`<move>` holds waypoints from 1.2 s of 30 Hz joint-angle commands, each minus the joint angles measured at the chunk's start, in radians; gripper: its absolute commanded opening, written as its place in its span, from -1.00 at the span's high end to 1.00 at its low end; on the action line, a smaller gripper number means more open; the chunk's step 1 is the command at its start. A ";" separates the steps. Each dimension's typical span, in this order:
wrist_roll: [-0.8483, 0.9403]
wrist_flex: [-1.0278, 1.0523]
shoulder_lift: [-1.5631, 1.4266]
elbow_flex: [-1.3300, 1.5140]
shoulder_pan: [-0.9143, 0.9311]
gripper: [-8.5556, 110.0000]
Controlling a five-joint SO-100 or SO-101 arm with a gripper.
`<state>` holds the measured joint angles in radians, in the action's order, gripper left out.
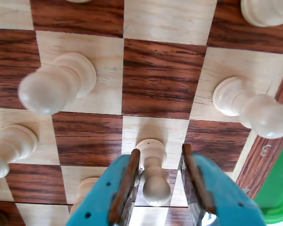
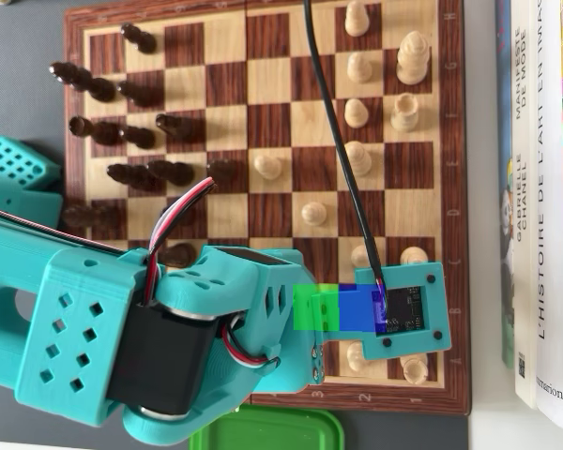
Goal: Play chess
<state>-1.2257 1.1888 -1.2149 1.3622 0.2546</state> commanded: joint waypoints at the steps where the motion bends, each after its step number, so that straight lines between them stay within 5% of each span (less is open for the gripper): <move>1: 0.003 0.002 -0.071 -0.034 -0.015 0.62; 36: 0.002 0.057 -0.321 0.026 0.032 0.62</move>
<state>-1.2257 1.2502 -1.4527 1.3821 0.2623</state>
